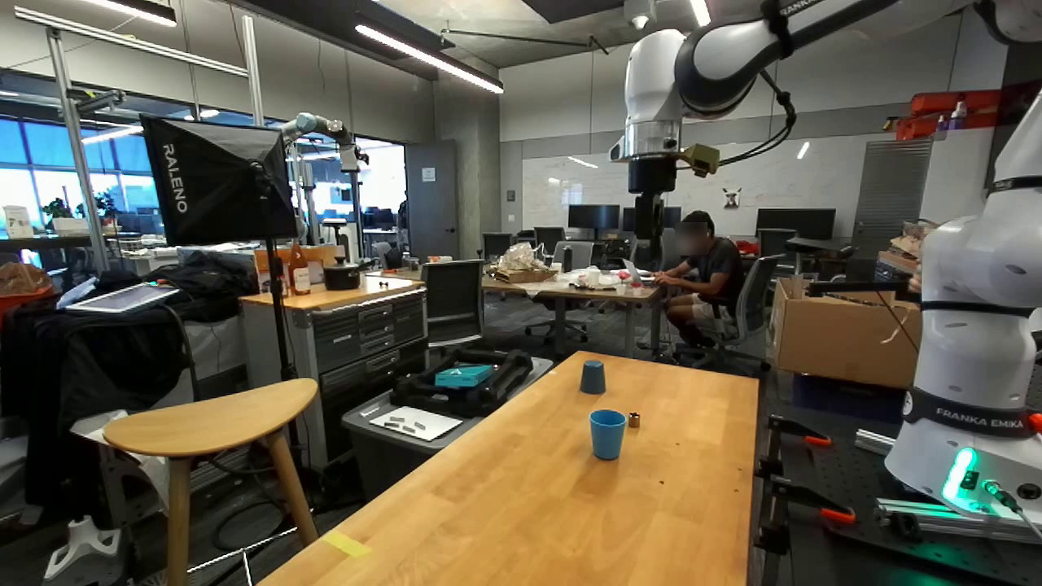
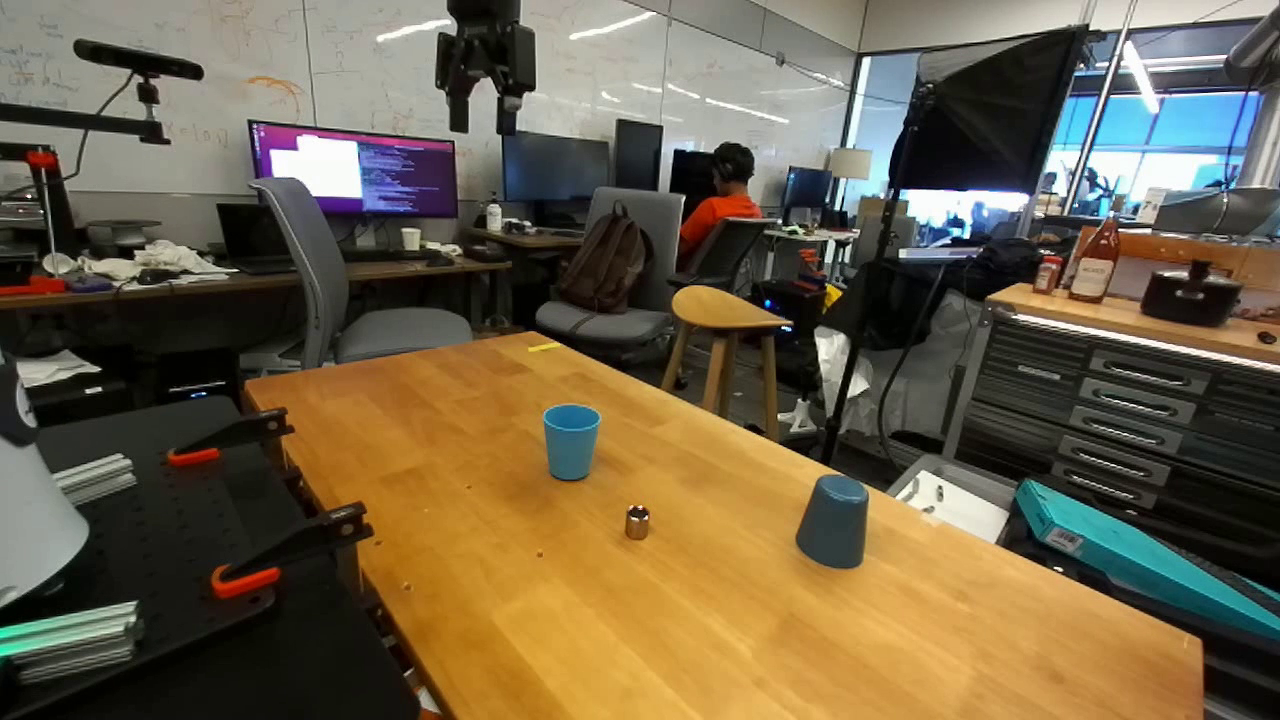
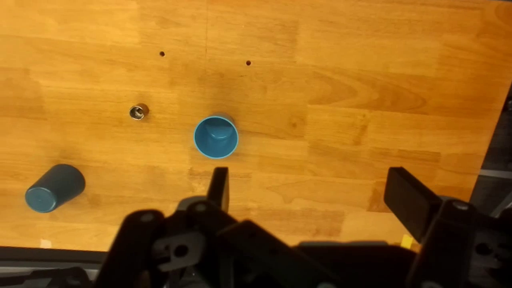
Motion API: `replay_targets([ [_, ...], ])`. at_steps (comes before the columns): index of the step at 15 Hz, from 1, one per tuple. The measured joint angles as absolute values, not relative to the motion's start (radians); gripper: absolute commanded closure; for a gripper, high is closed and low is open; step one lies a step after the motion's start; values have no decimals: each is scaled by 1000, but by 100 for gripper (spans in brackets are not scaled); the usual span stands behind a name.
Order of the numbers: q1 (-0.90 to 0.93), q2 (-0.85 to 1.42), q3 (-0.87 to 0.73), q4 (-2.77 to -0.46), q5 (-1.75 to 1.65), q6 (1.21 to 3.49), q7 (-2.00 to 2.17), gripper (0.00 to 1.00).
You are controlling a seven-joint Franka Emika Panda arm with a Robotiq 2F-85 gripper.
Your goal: Pick up the silver object and put it in the light blue cup on the left
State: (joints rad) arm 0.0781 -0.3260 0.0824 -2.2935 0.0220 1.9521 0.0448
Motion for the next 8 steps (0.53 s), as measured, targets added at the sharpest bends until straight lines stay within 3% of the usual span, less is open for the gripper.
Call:
replay_targets([
  [8,-74,-85,37,-2429,-135,2471,344,0],
])
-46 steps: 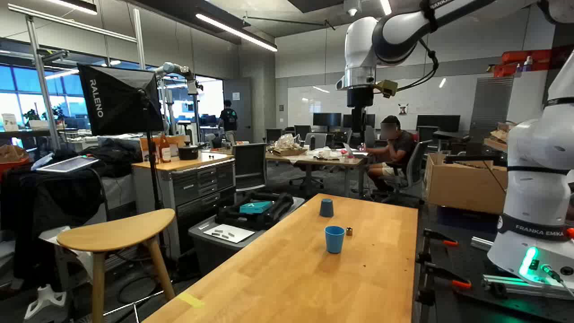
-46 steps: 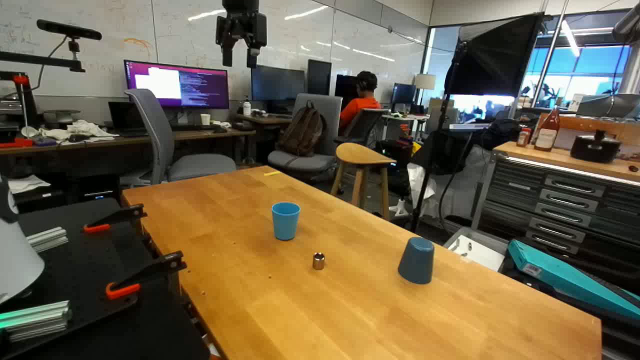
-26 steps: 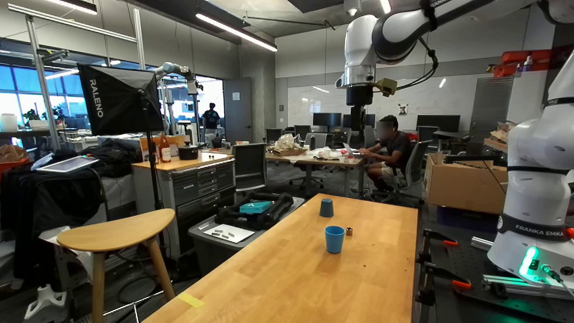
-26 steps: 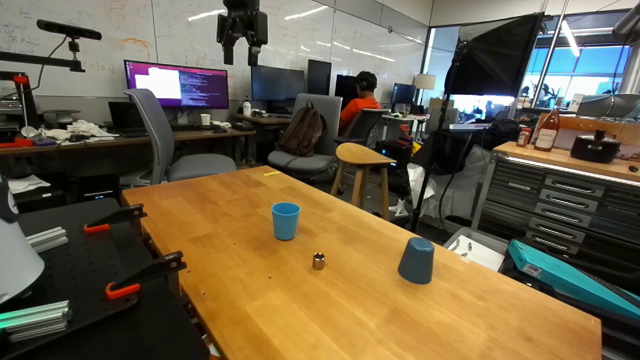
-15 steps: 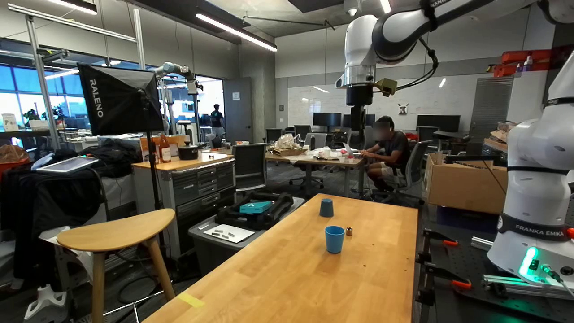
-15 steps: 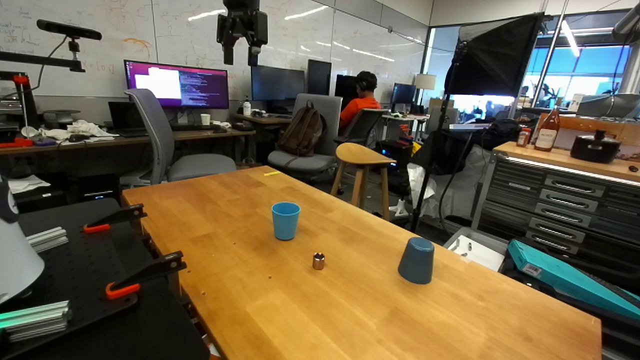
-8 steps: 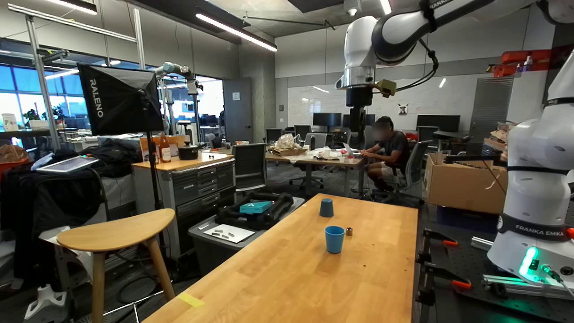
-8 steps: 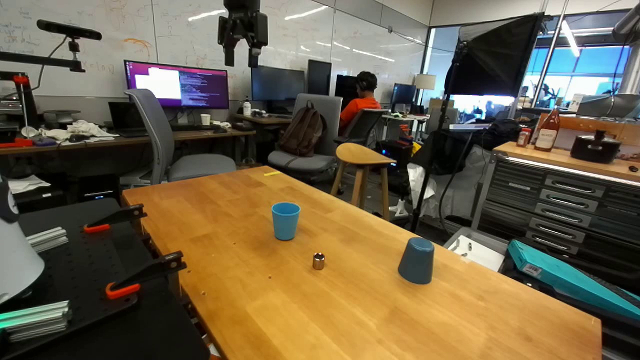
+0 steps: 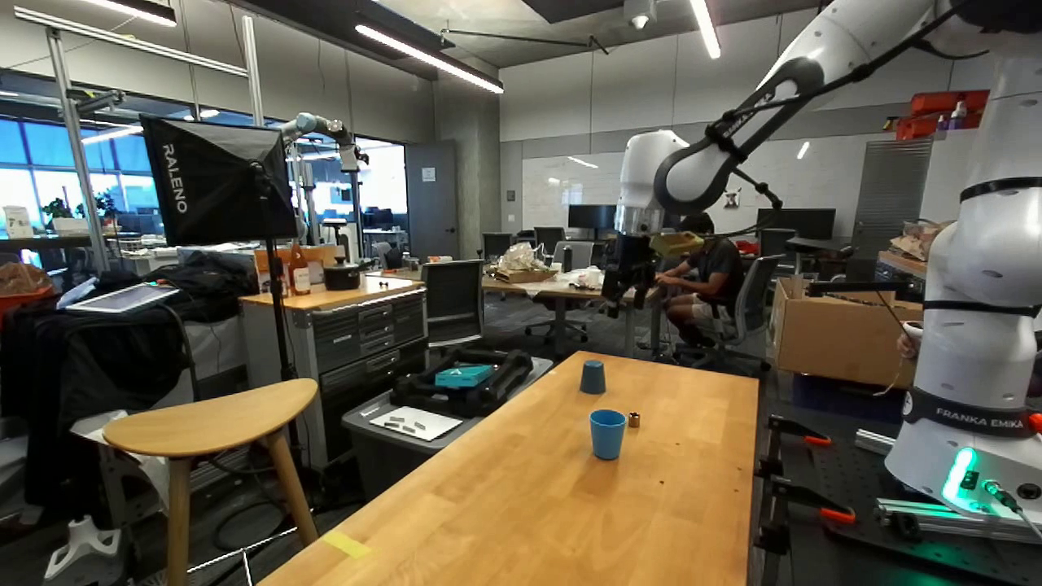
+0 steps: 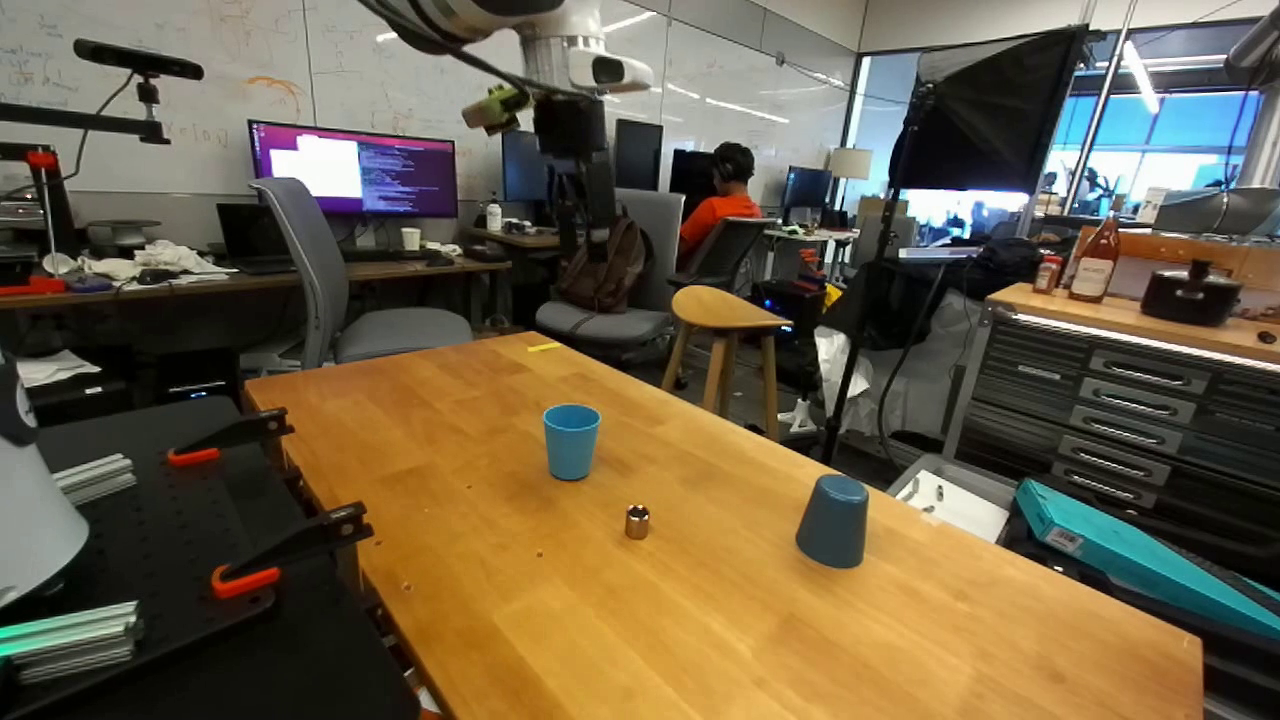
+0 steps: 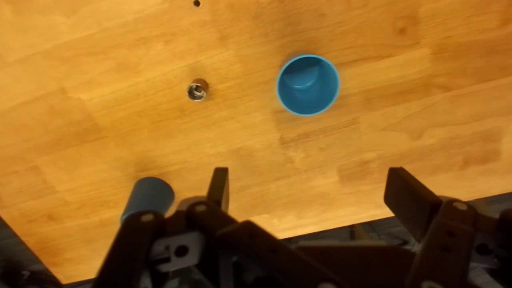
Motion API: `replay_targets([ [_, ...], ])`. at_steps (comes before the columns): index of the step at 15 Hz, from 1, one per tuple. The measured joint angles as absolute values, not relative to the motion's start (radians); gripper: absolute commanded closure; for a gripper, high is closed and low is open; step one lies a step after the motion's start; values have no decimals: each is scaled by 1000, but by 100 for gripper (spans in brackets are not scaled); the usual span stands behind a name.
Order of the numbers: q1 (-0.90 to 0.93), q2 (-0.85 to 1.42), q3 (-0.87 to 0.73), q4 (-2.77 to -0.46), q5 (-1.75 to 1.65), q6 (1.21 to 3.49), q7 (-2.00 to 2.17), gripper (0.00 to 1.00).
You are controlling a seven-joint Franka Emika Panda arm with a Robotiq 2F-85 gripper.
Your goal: Pick up the silver object and put it in the light blue cup on the left
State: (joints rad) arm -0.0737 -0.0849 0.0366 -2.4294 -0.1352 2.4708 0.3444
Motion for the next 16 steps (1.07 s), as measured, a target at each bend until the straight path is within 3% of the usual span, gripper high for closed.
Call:
replay_targets([
  [8,-131,276,-160,-2378,-338,2677,668,0],
  [16,-62,354,-220,-2347,-321,2672,742,0],
])
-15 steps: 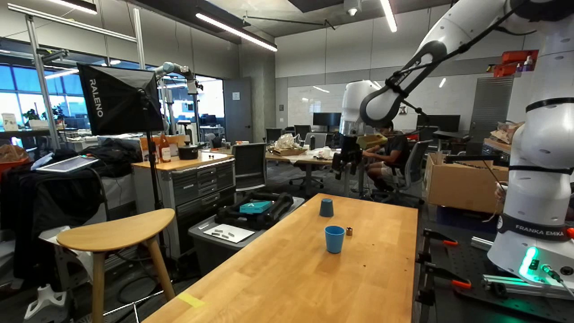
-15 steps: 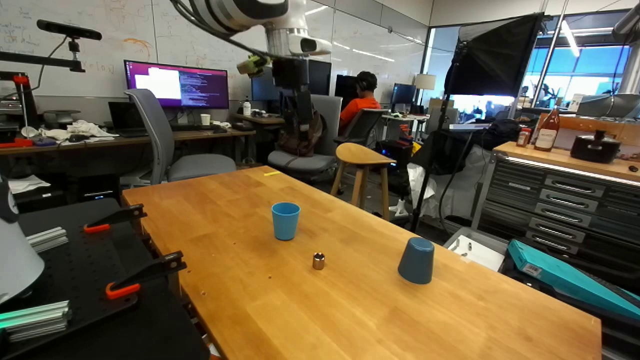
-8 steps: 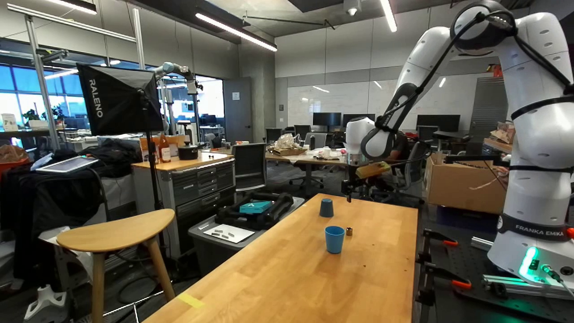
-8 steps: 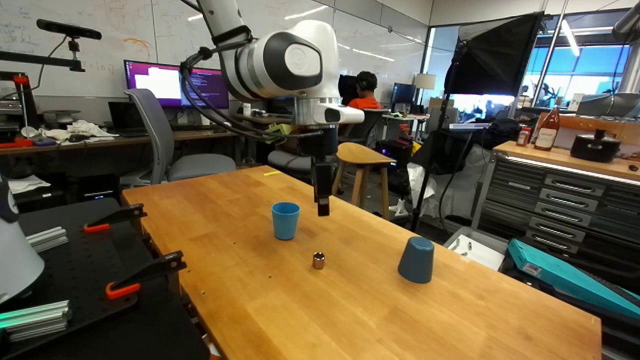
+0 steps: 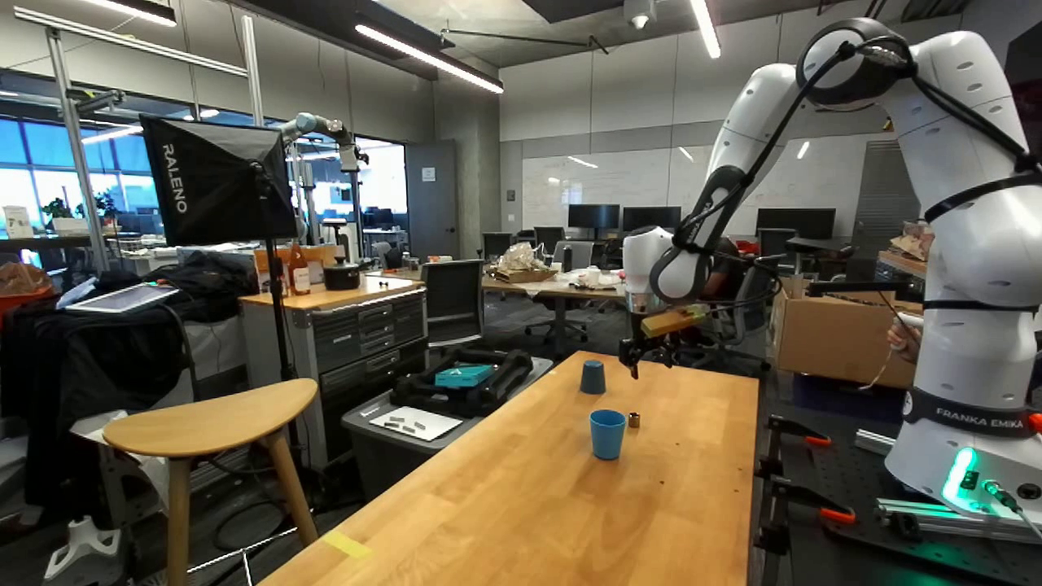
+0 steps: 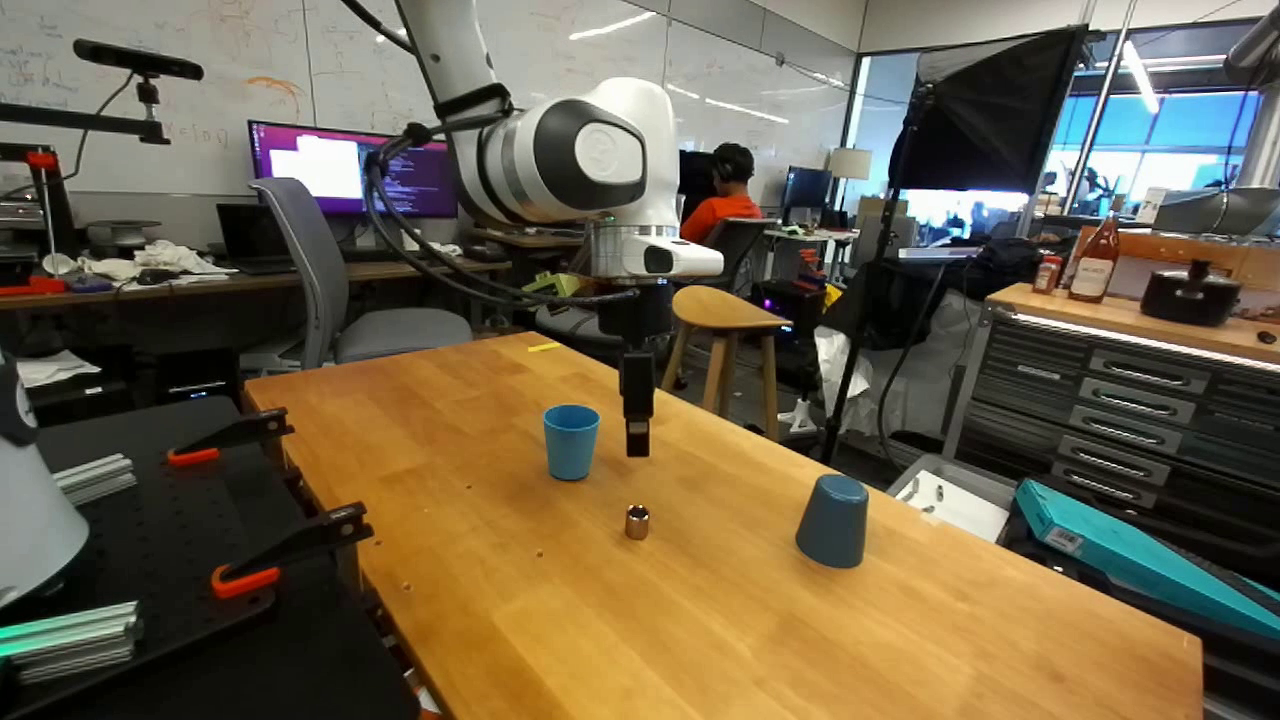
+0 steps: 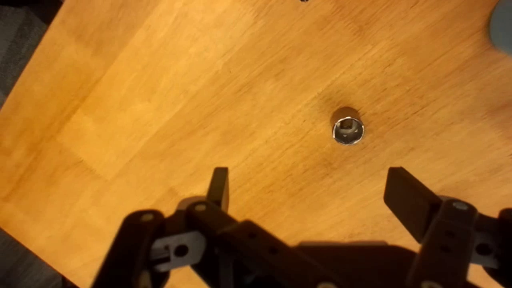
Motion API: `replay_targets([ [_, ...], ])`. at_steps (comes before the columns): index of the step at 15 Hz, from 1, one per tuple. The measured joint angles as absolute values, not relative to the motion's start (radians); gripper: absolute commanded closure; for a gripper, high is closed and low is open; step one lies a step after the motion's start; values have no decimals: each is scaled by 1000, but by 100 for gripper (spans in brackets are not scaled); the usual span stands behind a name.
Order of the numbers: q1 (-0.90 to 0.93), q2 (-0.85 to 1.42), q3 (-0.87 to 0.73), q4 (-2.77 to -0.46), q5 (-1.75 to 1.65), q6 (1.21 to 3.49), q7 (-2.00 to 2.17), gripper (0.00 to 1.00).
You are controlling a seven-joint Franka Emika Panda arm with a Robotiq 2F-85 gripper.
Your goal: Pick up the silver object and put it in the light blue cup on the left
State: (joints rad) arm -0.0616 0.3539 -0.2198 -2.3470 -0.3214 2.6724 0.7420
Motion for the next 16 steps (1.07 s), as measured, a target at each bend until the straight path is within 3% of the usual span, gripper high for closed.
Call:
replay_targets([
  [16,-13,621,-248,-2215,-90,2775,758,0],
])
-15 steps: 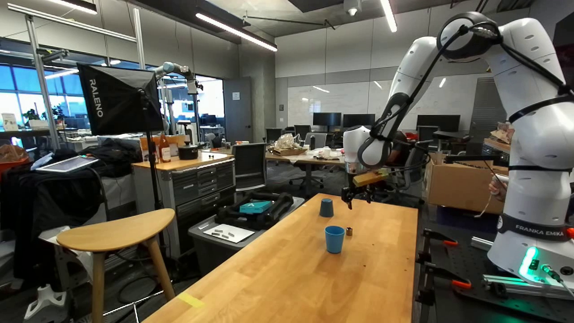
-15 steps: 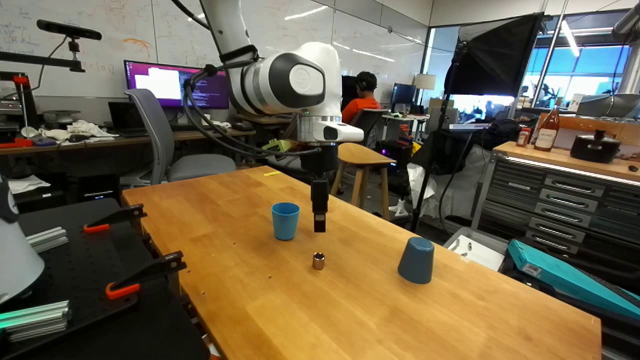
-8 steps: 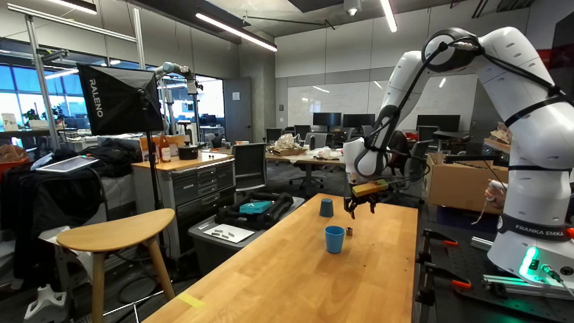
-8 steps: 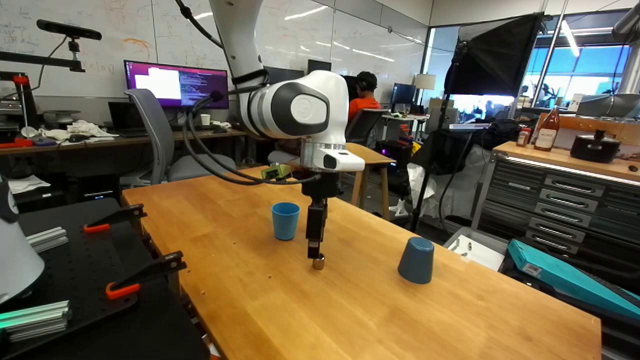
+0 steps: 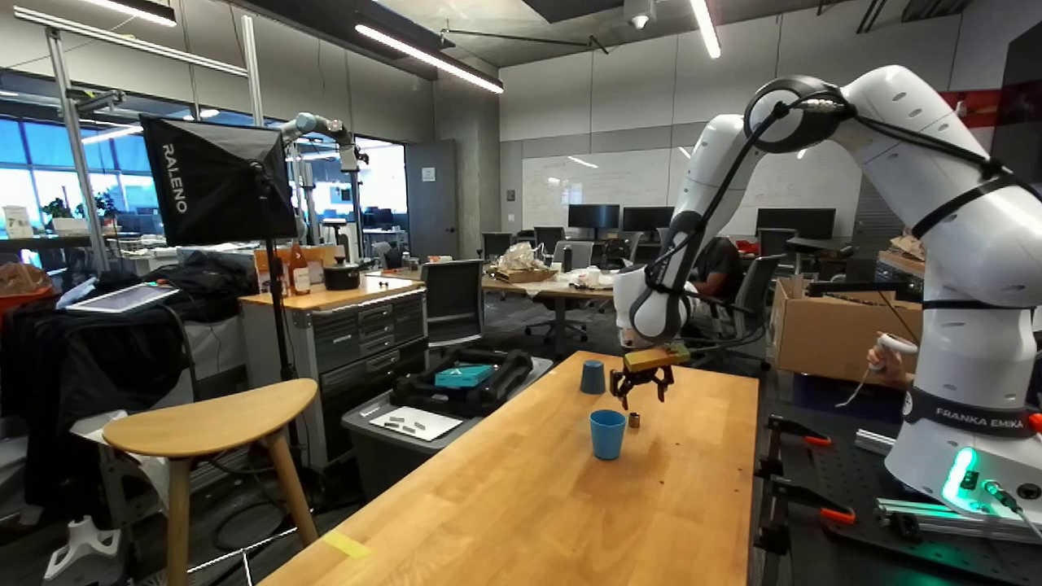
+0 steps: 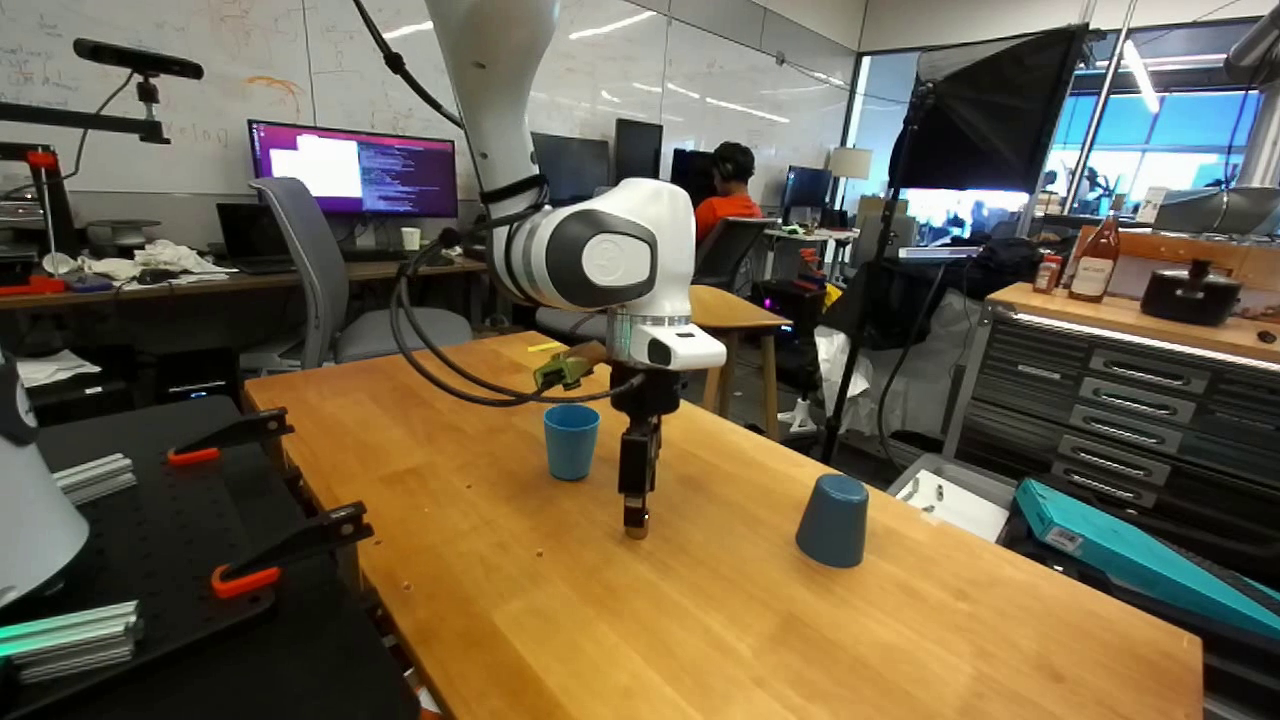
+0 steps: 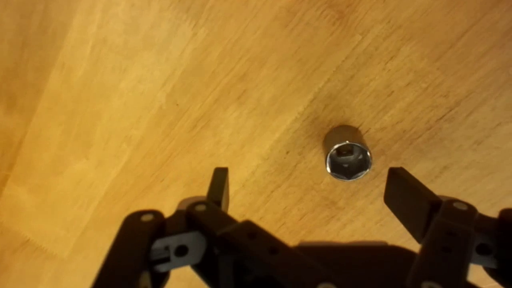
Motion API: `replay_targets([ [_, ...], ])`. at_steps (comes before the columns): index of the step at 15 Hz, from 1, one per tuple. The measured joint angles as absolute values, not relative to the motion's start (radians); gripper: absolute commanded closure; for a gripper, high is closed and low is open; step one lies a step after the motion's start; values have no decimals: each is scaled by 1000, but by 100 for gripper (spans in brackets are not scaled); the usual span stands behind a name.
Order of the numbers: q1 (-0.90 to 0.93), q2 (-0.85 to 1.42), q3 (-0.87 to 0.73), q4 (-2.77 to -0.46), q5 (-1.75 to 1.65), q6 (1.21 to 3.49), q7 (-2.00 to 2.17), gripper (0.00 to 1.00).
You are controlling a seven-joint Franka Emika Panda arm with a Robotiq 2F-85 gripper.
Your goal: Pick up the silver object and put it in the light blue cup on the left
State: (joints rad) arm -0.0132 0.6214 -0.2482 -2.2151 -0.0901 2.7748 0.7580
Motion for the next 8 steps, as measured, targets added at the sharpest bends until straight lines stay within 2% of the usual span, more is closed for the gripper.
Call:
replay_targets([
  [6,6,691,-246,-2169,-26,2808,757,0],
  [7,7,701,-244,-2167,-17,2814,757,25],
  [8,7,712,-242,-2166,-11,2819,756,27],
])
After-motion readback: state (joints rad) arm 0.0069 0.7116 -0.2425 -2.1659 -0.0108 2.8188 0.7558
